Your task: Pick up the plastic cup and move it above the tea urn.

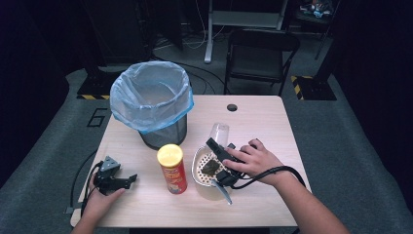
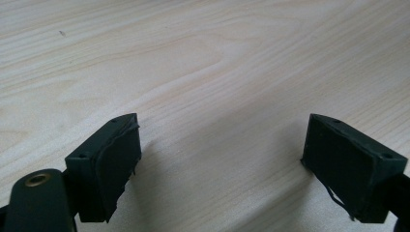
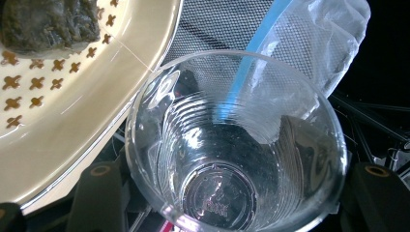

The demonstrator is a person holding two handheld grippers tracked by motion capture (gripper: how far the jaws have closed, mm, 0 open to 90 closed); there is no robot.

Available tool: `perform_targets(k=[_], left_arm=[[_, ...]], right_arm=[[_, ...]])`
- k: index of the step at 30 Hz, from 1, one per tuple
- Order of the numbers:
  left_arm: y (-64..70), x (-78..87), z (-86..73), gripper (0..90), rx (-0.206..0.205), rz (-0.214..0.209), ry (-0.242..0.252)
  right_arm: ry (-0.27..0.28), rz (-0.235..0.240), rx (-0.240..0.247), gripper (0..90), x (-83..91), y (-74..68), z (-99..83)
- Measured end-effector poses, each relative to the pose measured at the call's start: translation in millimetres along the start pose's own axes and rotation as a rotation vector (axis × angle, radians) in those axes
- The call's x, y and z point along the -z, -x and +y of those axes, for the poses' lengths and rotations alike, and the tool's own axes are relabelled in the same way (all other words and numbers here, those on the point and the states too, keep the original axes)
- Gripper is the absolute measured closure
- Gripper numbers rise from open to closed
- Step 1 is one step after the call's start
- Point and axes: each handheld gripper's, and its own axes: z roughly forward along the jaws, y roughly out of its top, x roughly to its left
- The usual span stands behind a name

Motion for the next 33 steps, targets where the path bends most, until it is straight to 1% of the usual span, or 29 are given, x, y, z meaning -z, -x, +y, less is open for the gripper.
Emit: perform_targets(k=[1,2,3,6,7,8,9,10,11,12,13,14,19,20,21,22,23,25,26,27,29,30,33], left_arm=[[0.0,0.0,0.0,13.2,0.0,0.0,0.0],[0.0,0.0,0.0,13.2,0.0,0.0,0.0],[0.1,0.0,0.0,13.2,0.001,0.0,0.001],[0.0,0.0,0.0,13.2,0.0,0.0,0.0],[0.1,0.0,0.0,13.2,0.001,0.0,0.0],[0.1,0.0,0.0,13.2,0.001,0.0,0.001],[0.1,0.0,0.0,13.2,0.001,0.0,0.0],[0.1,0.0,0.0,13.2,0.001,0.0,0.0],[0.1,0.0,0.0,13.2,0.001,0.0,0.0],[0.1,0.0,0.0,13.2,0.001,0.0,0.0],[0.0,0.0,0.0,13.2,0.0,0.0,0.0],[0.1,0.0,0.0,13.2,0.0,0.0,0.0],[0.1,0.0,0.0,13.2,0.0,0.0,0.0],[0.1,0.0,0.0,13.2,0.0,0.0,0.0],[0.1,0.0,0.0,13.2,0.0,0.0,0.0],[0.1,0.0,0.0,13.2,0.0,0.0,0.001],[0.0,0.0,0.0,13.2,0.0,0.0,0.0],[0.0,0.0,0.0,13.2,0.0,0.0,0.0],[0.1,0.0,0.0,13.2,0.0,0.0,0.0],[0.0,0.0,0.0,13.2,0.0,0.0,0.0],[0.0,0.0,0.0,13.2,0.0,0.0,0.0],[0.1,0.0,0.0,13.2,0.0,0.0,0.0],[0.1,0.0,0.0,13.2,0.0,0.0,0.0]], right_arm=[[-0.006,-0.009,0.001,35.3,0.5,0.0,0.1],[-0.002,0.008,0.005,35.3,1.0,-0.1,-0.3],[-0.005,-0.011,0.004,35.2,1.3,0.4,-0.2],[-0.003,0.011,-0.007,35.2,0.8,-0.4,-0.7],[0.005,0.019,-0.003,35.2,1.0,0.3,-0.8],[0.001,-0.002,-0.01,35.2,1.5,-0.2,-0.3],[0.003,0.013,-0.002,35.2,1.9,0.1,-0.3],[0.004,0.014,-0.004,35.1,1.9,0.1,-0.3],[0.015,0.026,0.026,35.1,1.8,2.5,-0.5],[0.006,0.0,0.011,35.1,2.3,2.8,-0.9],[0.013,-0.028,0.004,35.1,1.5,3.9,-1.6],[0.007,-0.03,0.006,35.0,2.3,5.1,-1.8],[0.016,-0.034,-0.004,34.9,2.8,7.4,-3.4],[0.023,-0.037,-0.012,34.9,2.1,7.5,-3.8],[0.017,-0.037,-0.023,34.8,2.3,7.5,-3.8],[0.023,-0.049,-0.045,34.8,1.1,8.4,-4.7],[0.014,-0.053,-0.072,34.8,1.2,8.7,-5.3],[0.008,-0.077,-0.127,34.8,0.0,8.4,-7.7],[0.002,-0.094,-0.162,34.7,-0.3,8.1,-8.7],[-0.004,-0.113,-0.184,34.6,-0.3,8.4,-9.7],[-0.009,-0.149,-0.265,34.4,-0.1,8.7,-11.8],[-0.01,-0.162,-0.319,34.4,-0.3,7.4,-12.3],[-0.01,-0.196,-0.45,34.1,0.2,11.3,-15.8]])
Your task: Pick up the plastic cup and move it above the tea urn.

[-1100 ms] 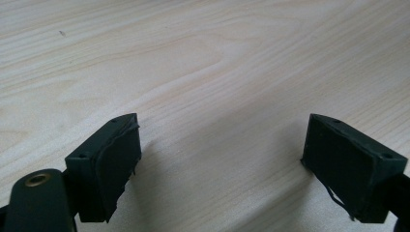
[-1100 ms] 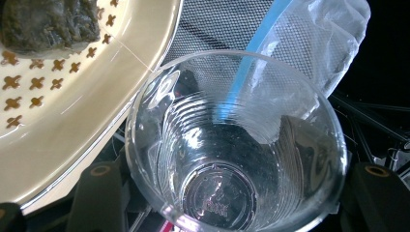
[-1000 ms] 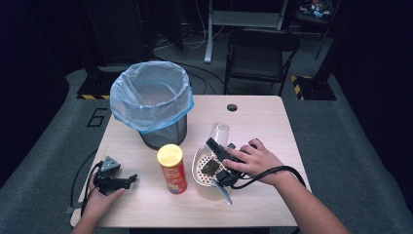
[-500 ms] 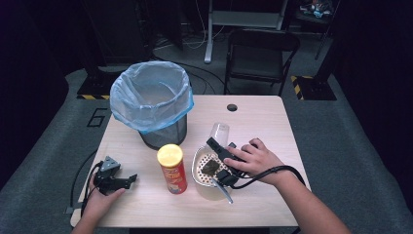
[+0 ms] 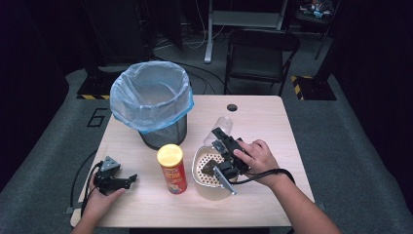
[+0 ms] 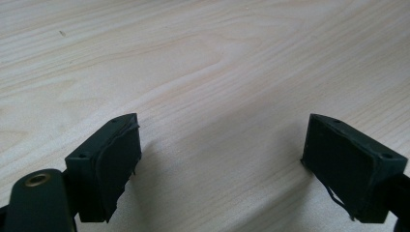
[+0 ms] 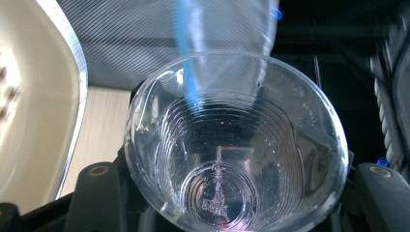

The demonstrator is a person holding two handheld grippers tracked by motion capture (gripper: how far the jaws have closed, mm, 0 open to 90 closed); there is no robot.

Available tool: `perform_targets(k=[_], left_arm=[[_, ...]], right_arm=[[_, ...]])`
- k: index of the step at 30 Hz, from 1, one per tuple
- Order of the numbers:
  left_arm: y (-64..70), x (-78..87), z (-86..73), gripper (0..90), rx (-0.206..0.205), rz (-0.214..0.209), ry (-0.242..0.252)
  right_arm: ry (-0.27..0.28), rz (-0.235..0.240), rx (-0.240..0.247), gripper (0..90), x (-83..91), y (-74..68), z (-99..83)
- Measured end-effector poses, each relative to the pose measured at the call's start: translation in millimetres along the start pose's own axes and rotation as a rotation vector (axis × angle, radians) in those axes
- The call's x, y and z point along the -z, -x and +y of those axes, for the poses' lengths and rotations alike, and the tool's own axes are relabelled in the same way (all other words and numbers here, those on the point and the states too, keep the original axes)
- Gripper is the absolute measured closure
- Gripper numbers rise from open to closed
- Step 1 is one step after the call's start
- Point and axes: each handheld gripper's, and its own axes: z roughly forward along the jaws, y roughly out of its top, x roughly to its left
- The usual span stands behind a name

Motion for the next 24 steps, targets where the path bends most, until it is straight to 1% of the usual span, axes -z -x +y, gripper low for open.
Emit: perform_targets(k=[3,4,7,9,11,13,14,17,19,20,22,23,24], left_arm=[[0.0,0.0,0.0,13.2,0.0,0.0,0.0],[-0.1,0.0,0.0,13.2,-0.001,0.0,0.0],[0.0,0.0,0.0,13.2,0.0,0.0,0.0],[-0.1,0.0,0.0,13.2,-0.001,0.0,0.0],[0.0,0.0,0.0,13.2,0.0,0.0,0.0],[0.0,0.0,0.0,13.2,0.0,0.0,0.0],[0.0,-0.1,0.0,13.2,0.001,0.0,0.001],[0.0,0.0,0.0,13.2,0.0,0.0,0.0],[0.0,0.0,0.0,13.2,0.0,0.0,0.0],[0.0,0.0,0.0,13.2,0.0,0.0,0.0],[-0.1,-0.1,0.0,13.2,0.0,0.0,0.001],[-0.1,0.0,0.0,13.2,0.0,0.0,0.0],[-0.4,-0.2,0.1,13.2,-0.001,0.0,0.003]], right_arm=[[-0.002,-0.023,-0.232,34.0,2.2,7.2,-2.7],[0.001,-0.028,-0.32,33.9,2.9,10.6,-4.3],[0.025,-0.016,-0.599,33.7,3.6,23.2,-11.2],[0.056,0.011,-0.772,33.4,2.7,31.1,-17.4],[0.081,0.053,-0.935,33.3,0.3,36.9,-23.9],[0.096,0.106,-1.076,33.3,-1.9,40.4,-30.0],[0.108,0.135,-1.14,33.3,-2.9,41.5,-32.9],[0.135,0.205,-1.296,33.2,-5.7,43.1,-40.2],[0.149,0.234,-1.389,33.2,-7.0,43.2,-44.3],[0.169,0.242,-1.424,33.2,-8.2,43.3,-46.9],[0.196,0.273,-1.519,33.2,-8.8,43.3,-50.7],[0.212,0.295,-1.58,33.2,-9.4,43.4,-53.3],[0.227,0.31,-1.616,33.2,-9.9,43.4,-55.3]])
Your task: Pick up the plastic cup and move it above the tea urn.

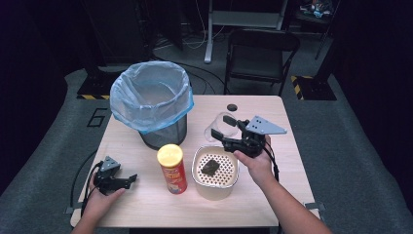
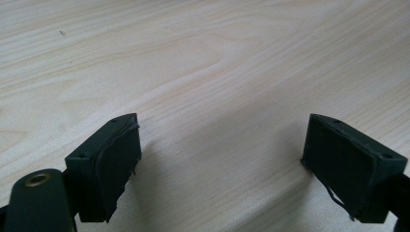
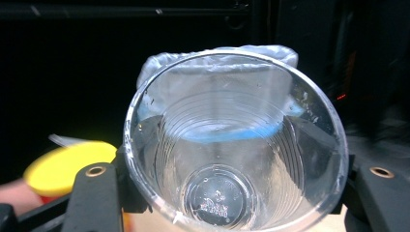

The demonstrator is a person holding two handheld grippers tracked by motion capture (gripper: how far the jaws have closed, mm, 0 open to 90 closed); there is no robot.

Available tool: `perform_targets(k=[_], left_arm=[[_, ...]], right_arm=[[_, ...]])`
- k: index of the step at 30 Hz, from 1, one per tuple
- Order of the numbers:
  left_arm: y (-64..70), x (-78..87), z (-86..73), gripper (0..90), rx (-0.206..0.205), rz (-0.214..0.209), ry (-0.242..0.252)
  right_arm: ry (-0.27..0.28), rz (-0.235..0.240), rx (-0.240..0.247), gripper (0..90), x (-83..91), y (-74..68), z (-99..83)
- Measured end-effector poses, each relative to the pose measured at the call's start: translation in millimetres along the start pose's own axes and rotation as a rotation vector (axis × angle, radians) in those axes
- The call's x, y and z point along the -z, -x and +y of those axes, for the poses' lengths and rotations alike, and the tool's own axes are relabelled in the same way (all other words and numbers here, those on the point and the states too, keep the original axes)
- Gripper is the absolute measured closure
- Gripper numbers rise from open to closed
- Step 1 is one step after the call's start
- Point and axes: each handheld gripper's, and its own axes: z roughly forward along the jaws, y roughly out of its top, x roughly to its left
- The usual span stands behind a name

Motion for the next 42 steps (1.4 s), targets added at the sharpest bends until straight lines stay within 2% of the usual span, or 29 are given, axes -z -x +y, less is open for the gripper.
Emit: perform_targets(k=[4,5,8,10,12,15,17,22,28,29,30,31,33,37,40,41,42], left_arm=[[0.2,0.1,-0.1,13.2,0.003,-0.002,-0.002],[0.2,0.1,0.0,13.2,0.001,-0.001,-0.002],[0.1,0.0,0.0,13.2,0.0,0.0,0.0],[0.1,0.1,-0.1,13.3,0.003,-0.002,-0.002],[0.3,-0.7,-0.5,13.3,0.006,0.004,0.011],[-0.1,0.2,0.0,13.4,0.002,-0.002,-0.002],[0.0,0.2,0.0,13.3,0.003,-0.002,-0.002],[0.0,0.2,0.0,13.3,0.003,-0.002,-0.003],[0.4,-0.4,-0.1,13.5,0.01,-0.001,0.001],[0.7,-0.7,0.0,13.6,0.017,0.001,0.005],[-0.2,-0.2,0.2,13.6,0.002,0.004,0.0],[0.0,-0.2,0.2,13.5,0.005,0.003,0.0],[-0.1,-0.1,0.3,13.5,0.005,0.002,-0.001],[-0.5,0.4,0.4,13.6,0.004,0.0,-0.006],[-0.7,0.5,0.4,13.6,0.003,-0.001,-0.007],[-0.8,0.7,0.5,13.6,0.004,-0.003,-0.008],[-0.9,0.8,0.5,13.6,0.004,-0.004,-0.009]], right_arm=[[-0.013,0.052,-0.133,33.2,-0.5,5.8,0.1],[-0.023,0.043,-0.152,33.2,-0.1,6.0,0.2],[-0.054,0.025,-0.126,33.3,-0.6,6.6,3.4],[-0.061,0.004,-0.091,33.6,-0.9,5.2,9.8],[-0.061,-0.014,-0.073,33.8,-2.2,2.7,21.9],[-0.074,-0.014,-0.043,33.6,-11.1,0.6,47.1],[-0.088,-0.023,-0.015,33.5,-21.4,0.4,65.0],[-0.063,-0.039,0.065,32.5,-55.6,1.2,103.5],[-0.097,-0.025,0.033,32.3,-103.0,0.7,132.3],[-0.096,-0.026,0.022,32.3,-110.5,1.0,134.5],[-0.098,-0.028,0.029,32.3,-117.6,2.1,136.0],[-0.101,-0.034,0.034,32.3,-124.9,3.6,137.0],[-0.113,-0.04,0.009,32.3,-138.3,6.2,137.1],[-0.153,-0.035,-0.005,32.5,-165.6,6.6,132.2],[-0.204,-0.038,0.029,32.3,-185.8,2.9,125.8],[-0.214,-0.033,0.047,32.3,-191.1,1.7,124.2],[-0.213,-0.034,0.045,32.3,-195.9,-0.5,123.3]])
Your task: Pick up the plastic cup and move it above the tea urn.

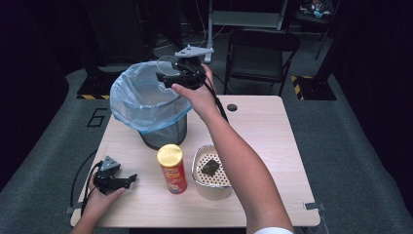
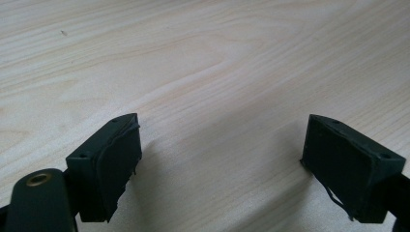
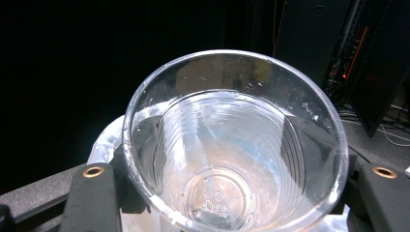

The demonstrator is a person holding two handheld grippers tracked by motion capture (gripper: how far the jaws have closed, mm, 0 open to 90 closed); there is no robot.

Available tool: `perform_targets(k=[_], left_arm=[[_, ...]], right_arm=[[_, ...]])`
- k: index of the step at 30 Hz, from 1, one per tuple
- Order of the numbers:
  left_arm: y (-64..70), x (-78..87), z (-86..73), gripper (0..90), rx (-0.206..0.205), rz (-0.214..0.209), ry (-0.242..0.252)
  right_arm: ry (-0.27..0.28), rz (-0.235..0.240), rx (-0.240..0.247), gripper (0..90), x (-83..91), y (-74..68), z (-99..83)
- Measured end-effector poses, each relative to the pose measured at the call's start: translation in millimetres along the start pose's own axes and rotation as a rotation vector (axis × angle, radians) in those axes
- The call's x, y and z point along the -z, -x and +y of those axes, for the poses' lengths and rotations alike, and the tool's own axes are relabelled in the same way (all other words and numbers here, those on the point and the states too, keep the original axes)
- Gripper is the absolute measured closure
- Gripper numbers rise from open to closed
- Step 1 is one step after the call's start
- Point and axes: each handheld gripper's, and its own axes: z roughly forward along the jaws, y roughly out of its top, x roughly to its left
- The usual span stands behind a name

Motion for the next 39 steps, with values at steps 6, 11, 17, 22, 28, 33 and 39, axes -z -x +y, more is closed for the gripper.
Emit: perform_targets(k=[6,11,17,22,28,33,39], left_arm=[[0.4,-0.4,-0.1,14.0,-0.001,0.007,0.004],[0.6,-0.5,-0.2,13.9,-0.001,0.008,0.005],[1.6,-0.2,-0.3,13.3,0.0,0.007,0.002],[1.8,0.0,0.1,11.3,-0.026,-0.004,-0.008],[3.4,0.1,-0.7,12.0,-0.018,-0.001,0.0],[3.5,-0.1,-0.7,11.5,-0.016,0.0,0.0],[6.1,-0.5,-2.0,11.3,0.001,0.01,0.011]], right_arm=[[-0.047,-0.021,0.007,26.5,-18.7,-9.1,-2.4],[-0.101,-0.023,0.005,8.0,-29.5,-11.1,-10.5],[-0.063,0.012,-0.017,0.0,-23.6,-10.0,-13.0],[-0.068,-0.025,0.001,2.4,-6.5,-7.4,-14.9],[-0.102,-0.086,0.056,10.8,37.0,-4.8,-24.8],[-0.12,-0.112,0.085,16.7,80.2,9.4,-45.4],[-0.126,-0.149,0.078,17.8,130.5,24.6,-78.7]])
